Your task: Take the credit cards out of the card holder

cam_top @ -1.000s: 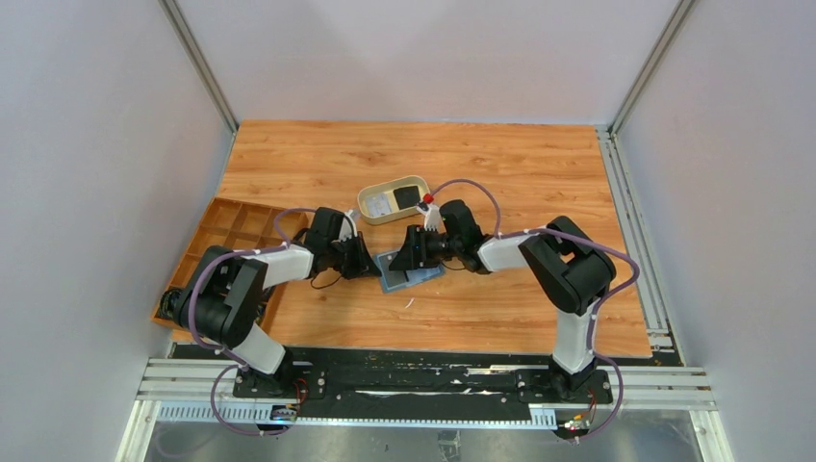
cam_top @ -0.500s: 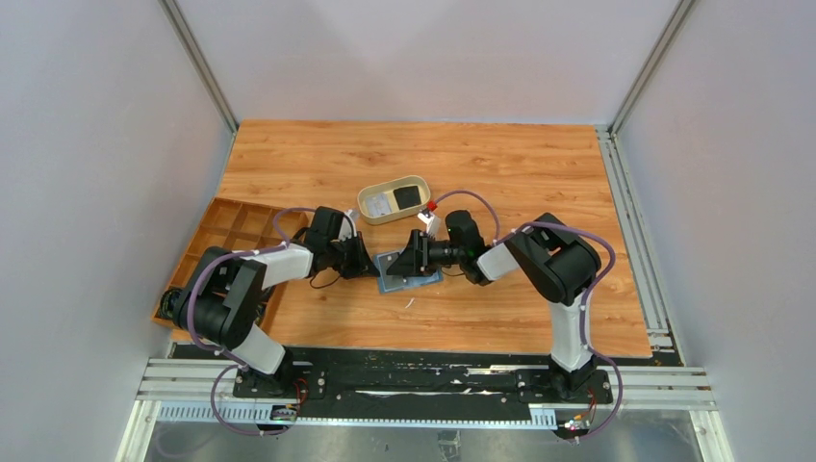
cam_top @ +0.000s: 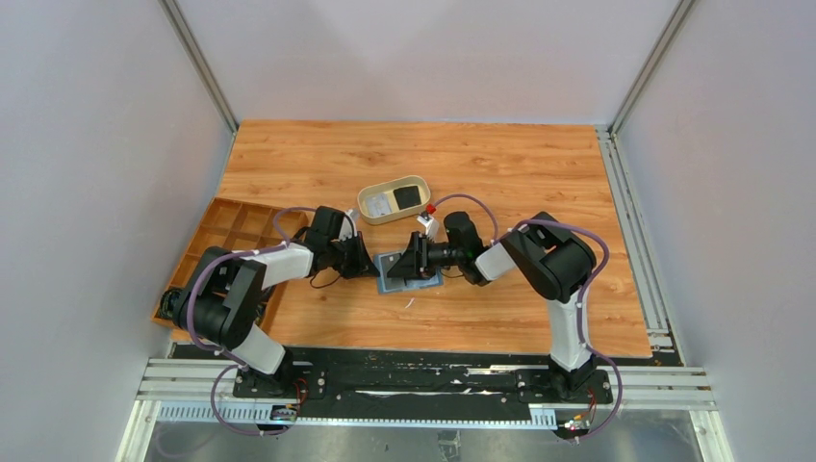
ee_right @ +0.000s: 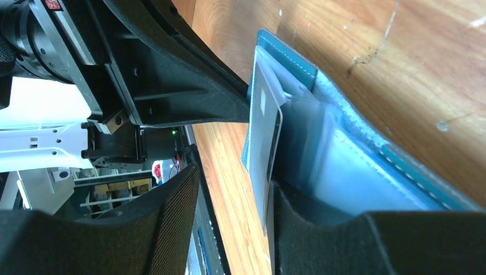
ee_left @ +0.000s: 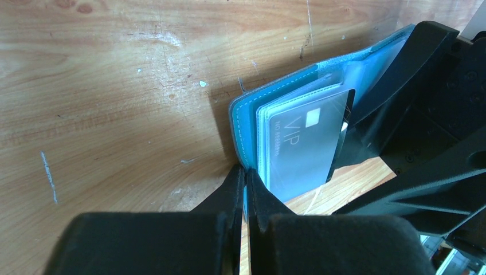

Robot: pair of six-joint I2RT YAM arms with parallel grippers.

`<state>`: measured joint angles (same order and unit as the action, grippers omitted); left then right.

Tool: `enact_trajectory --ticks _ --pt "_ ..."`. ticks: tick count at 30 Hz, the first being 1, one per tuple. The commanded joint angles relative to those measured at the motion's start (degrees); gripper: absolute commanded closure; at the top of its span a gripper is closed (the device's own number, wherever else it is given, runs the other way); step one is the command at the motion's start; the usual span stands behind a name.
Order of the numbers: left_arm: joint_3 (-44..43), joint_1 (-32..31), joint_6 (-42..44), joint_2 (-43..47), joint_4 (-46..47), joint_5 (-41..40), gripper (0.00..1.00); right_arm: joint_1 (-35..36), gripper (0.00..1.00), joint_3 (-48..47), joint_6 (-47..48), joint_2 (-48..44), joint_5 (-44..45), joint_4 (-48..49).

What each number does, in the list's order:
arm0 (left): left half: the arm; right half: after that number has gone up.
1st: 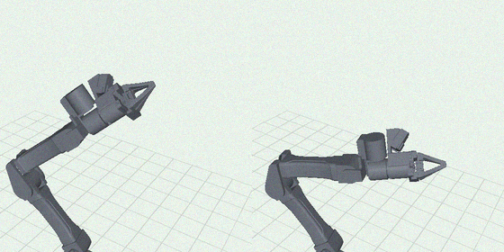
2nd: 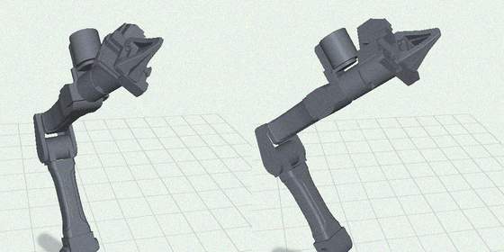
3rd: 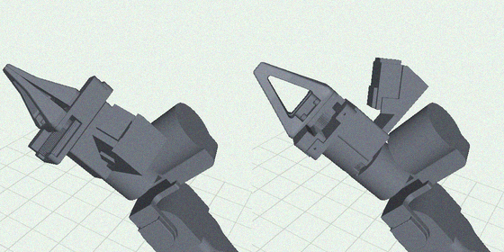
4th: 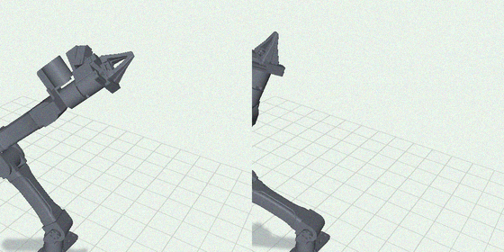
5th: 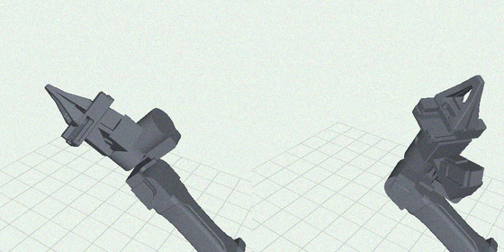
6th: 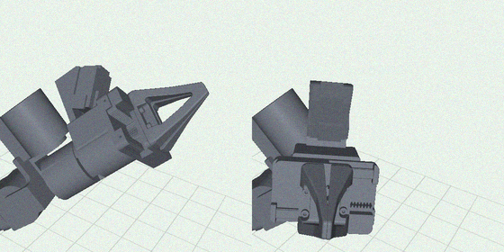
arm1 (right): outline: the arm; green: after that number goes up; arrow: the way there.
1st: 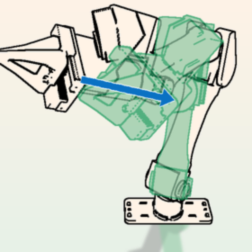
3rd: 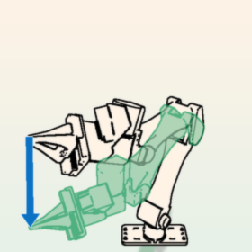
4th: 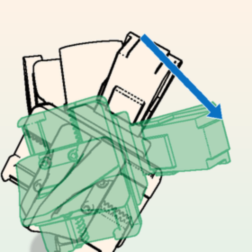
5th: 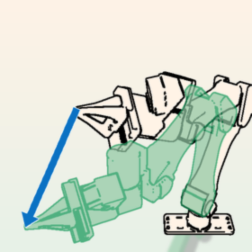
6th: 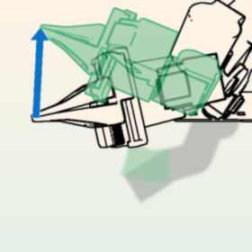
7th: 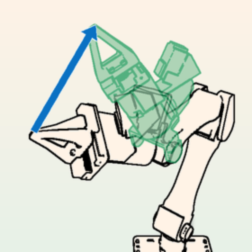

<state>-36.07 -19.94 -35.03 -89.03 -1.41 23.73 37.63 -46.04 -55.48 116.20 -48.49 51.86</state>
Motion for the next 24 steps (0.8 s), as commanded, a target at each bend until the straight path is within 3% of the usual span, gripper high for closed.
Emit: enact_trajectory --ticks 1,11,18,24 --pt "2.73 0.17 3.3 -3.07 -7.83 -8.7 1.0 -1.46 0.52 1.77 2.62 -2.51 -1.81 -3.7" --pt "3.03 0.17 3.22 -3.52 -7.36 -8.5 1.0 -5.73 0.53 3.02 6.1 -5.74 -2.31 -8.34" --pt "3.25 0.17 3.37 -3.34 -7.32 -8.52 1.0 -6.74 0.65 2.91 8.72 -6.03 -2.02 -12.38" --pt "3.26 0.17 3.44 -3.51 -7.37 -8.43 1.0 -8.18 0.69 2.7 16.15 -8.54 1.31 -24.27"
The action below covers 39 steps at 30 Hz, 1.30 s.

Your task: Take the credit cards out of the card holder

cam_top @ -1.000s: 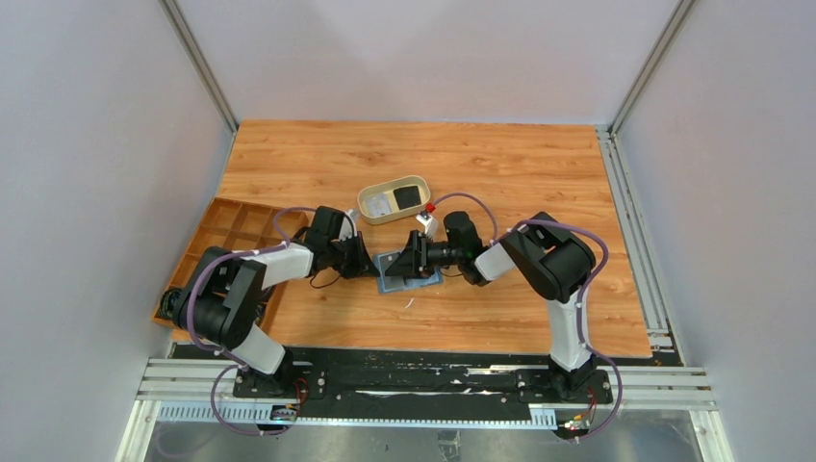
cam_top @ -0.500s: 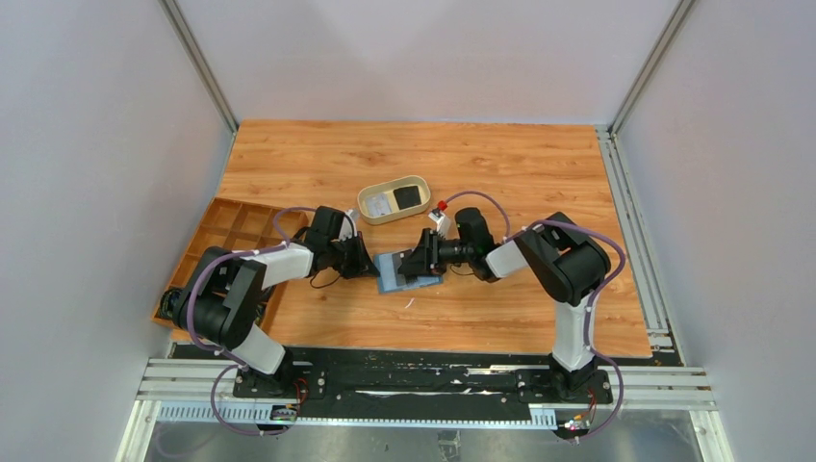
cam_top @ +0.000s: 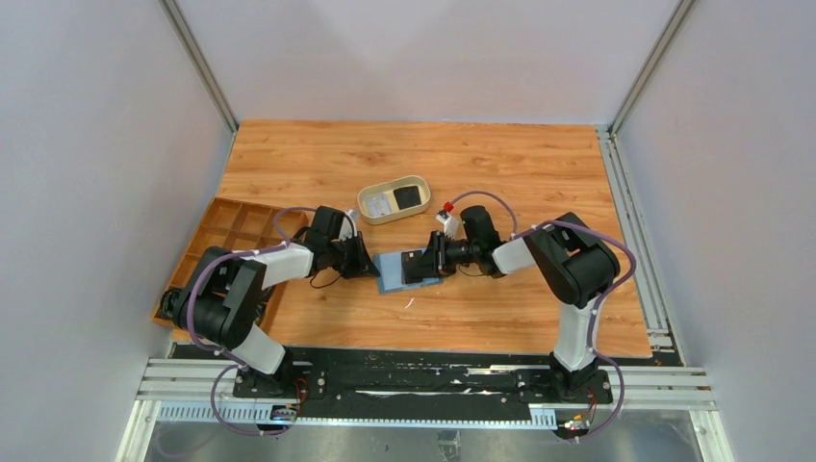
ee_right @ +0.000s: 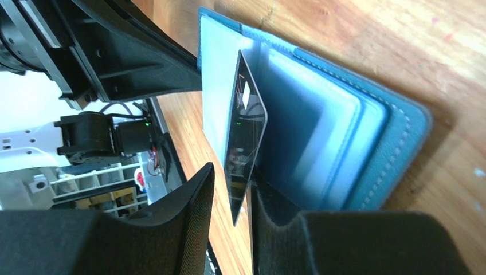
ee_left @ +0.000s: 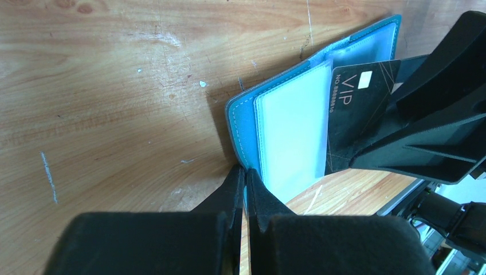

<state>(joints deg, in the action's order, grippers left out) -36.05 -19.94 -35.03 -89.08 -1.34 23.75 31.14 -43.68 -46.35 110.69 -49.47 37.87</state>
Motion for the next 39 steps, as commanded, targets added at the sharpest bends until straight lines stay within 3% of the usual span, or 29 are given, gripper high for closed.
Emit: enact_trajectory --ticks 1,11,17,29,39 --pt "3.2 0.17 3.42 -3.47 -7.43 -8.41 1.0 -2.05 0.71 0.04 8.53 -4.09 3.15 -12.71" --pt "3.47 0.17 3.42 -3.12 -7.14 -8.28 1.0 -3.47 1.0 -10.96 22.58 -12.08 11.77 -38.55" --pt "3.47 0.17 3.49 -2.6 -7.03 -8.06 1.0 -4.08 1.0 -25.91 26.55 -10.58 14.47 -48.24" --pt "4.52 0.17 3.27 -1.02 -6.52 -7.87 1.0 -5.34 1.0 -60.98 33.4 12.4 17.95 -64.68" --pt "4.41 0.17 3.86 -0.1 -7.38 -8.5 1.0 -5.46 1.0 -70.21 34.78 20.8 20.17 -67.22"
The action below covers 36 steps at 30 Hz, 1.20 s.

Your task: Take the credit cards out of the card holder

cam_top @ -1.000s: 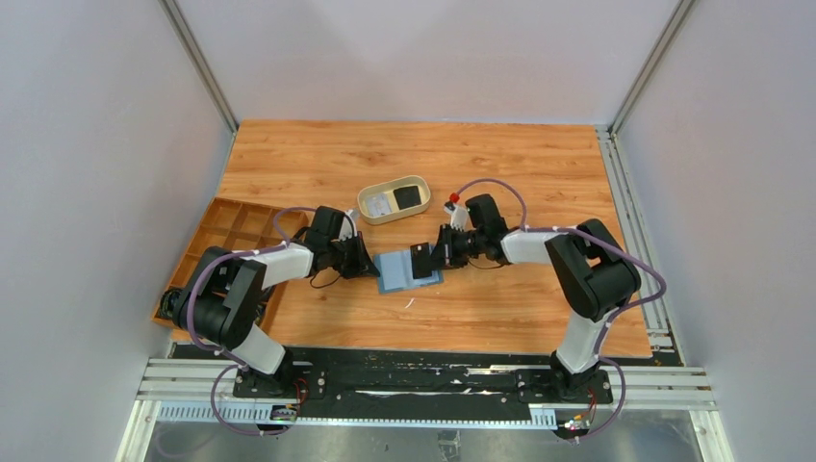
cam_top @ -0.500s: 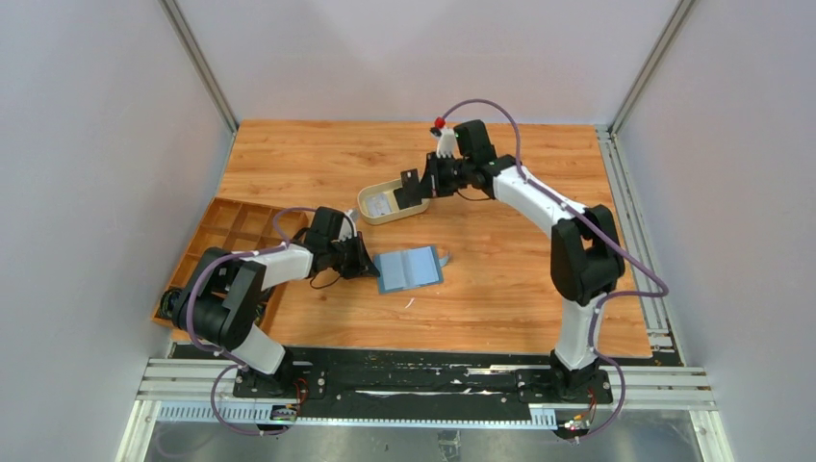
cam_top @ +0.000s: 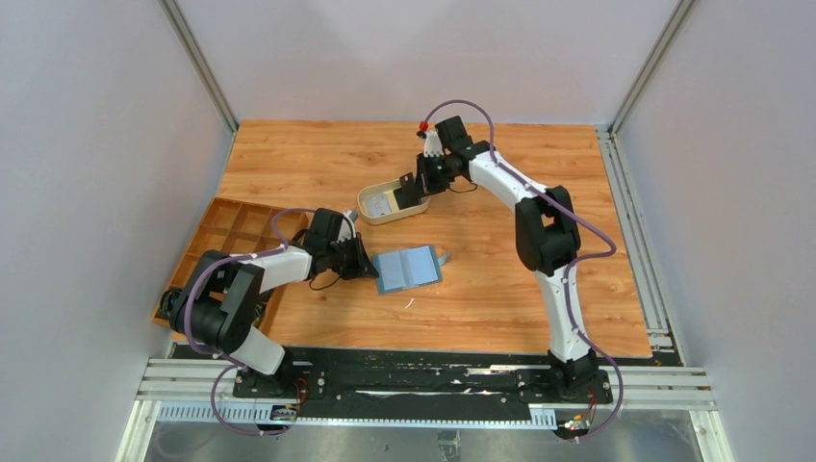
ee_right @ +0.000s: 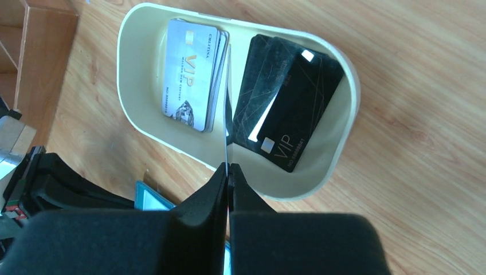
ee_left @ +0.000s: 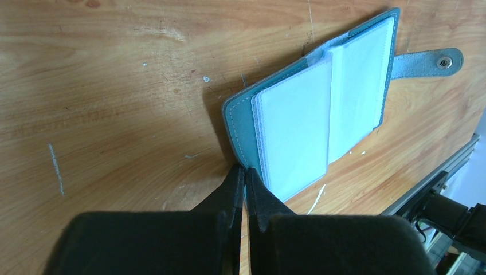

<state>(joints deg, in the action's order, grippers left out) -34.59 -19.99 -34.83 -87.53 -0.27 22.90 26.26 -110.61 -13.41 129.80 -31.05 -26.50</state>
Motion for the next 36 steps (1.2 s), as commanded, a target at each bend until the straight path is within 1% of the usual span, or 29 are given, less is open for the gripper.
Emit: enact_trajectory --ticks 1,16,22,28,32,36 --pt "2.99 0.21 3.67 -1.66 -8.43 -7.68 1.0 -0.6 1.0 -3.52 1.93 2.15 1.8 -2.9" --pt "2.09 0.21 3.96 -3.22 -8.47 -7.78 1.0 -0.51 1.0 -3.78 3.37 5.4 1.75 -4.26" --pt "1.98 0.21 3.93 -3.54 -8.55 -7.82 1.0 -0.6 0.84 -5.7 4.38 5.3 4.2 -6.47" --pt "1.86 0.21 4.13 -3.7 -8.73 -7.86 1.0 -0.62 0.74 -8.56 5.18 4.31 6.61 -8.28" --pt "1.78 0.21 4.01 -3.78 -8.71 -7.78 1.0 -0.6 0.7 -10.56 5.91 3.76 7.97 -9.79" --pt "1.81 0.21 3.99 -3.68 -8.89 -7.85 1.0 -0.65 0.7 -11.82 6.61 2.35 10.06 -10.97"
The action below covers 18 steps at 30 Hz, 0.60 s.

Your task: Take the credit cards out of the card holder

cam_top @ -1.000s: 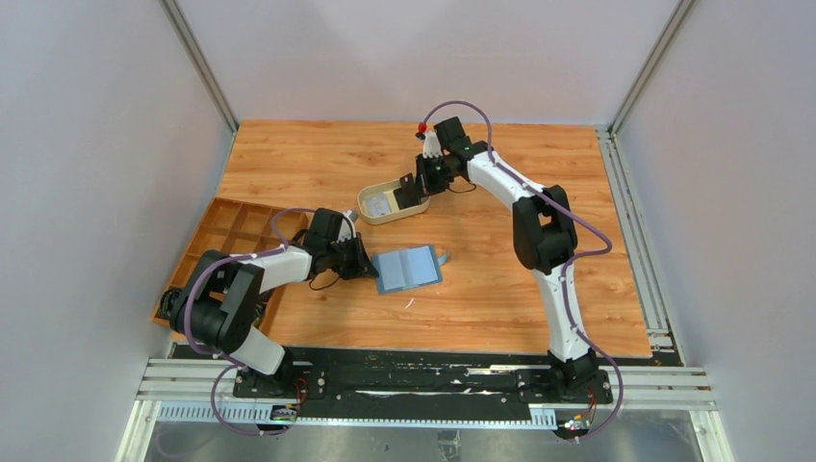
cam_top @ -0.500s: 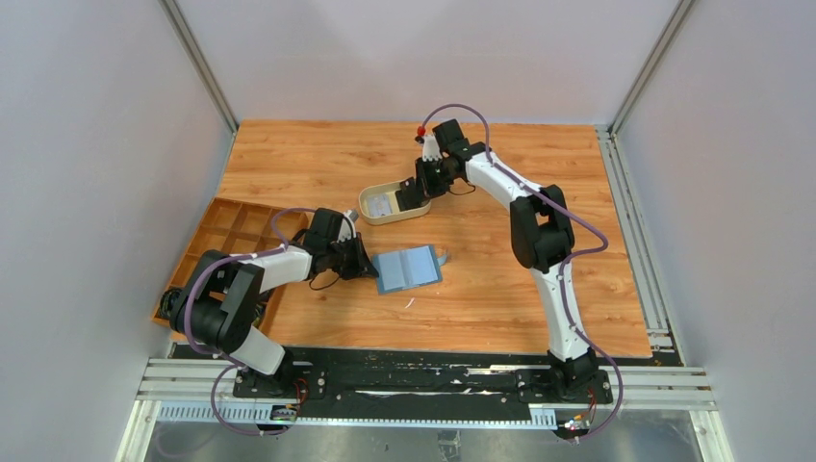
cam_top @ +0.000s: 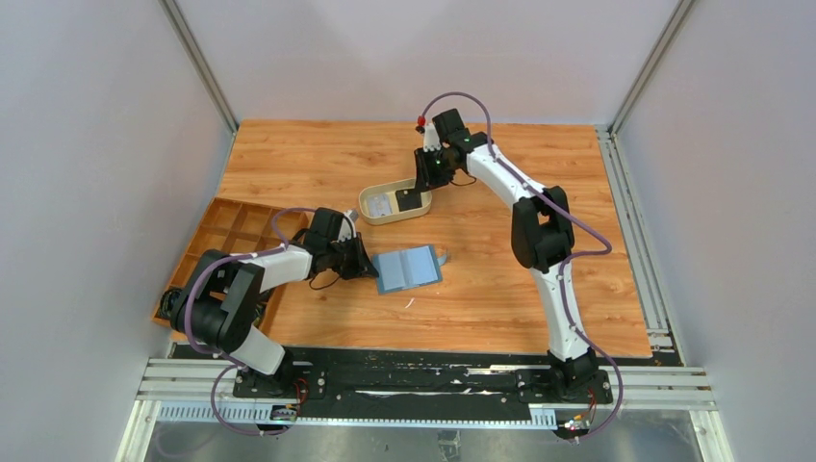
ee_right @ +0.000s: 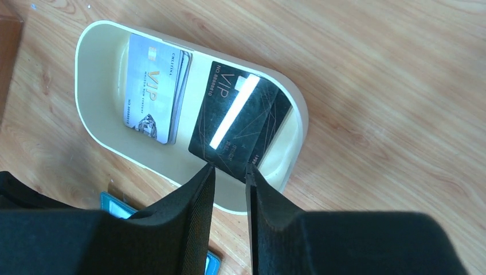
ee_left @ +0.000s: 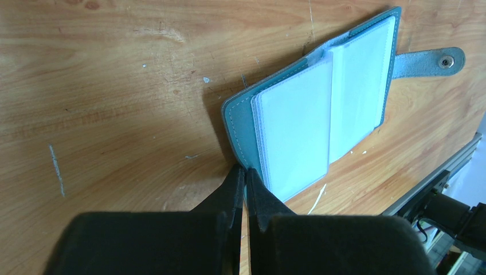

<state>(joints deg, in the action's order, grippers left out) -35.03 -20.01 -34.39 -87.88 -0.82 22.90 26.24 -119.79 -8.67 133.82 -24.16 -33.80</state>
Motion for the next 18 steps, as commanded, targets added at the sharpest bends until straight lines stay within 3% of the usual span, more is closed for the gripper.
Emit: enact_trajectory --ticks 1,8,13,18 --pt "2.24 0.23 3.6 -3.29 -8.38 -7.93 1.0 -0.58 0.7 -2.99 1.98 -2.24 3.75 -3.95" --pt "1.23 0.23 3.5 -1.95 -9.83 -8.31 1.0 0.79 0.69 1.93 3.05 -12.36 7.01 -3.18" --pt "0.69 0.23 2.42 -0.81 -10.04 -7.55 1.0 4.7 0.64 17.9 2.94 -24.93 10.16 2.69" --pt "-0.22 0.23 1.5 0.18 -10.01 -6.37 1.0 10.24 0.32 37.33 1.67 -36.32 10.01 13.42"
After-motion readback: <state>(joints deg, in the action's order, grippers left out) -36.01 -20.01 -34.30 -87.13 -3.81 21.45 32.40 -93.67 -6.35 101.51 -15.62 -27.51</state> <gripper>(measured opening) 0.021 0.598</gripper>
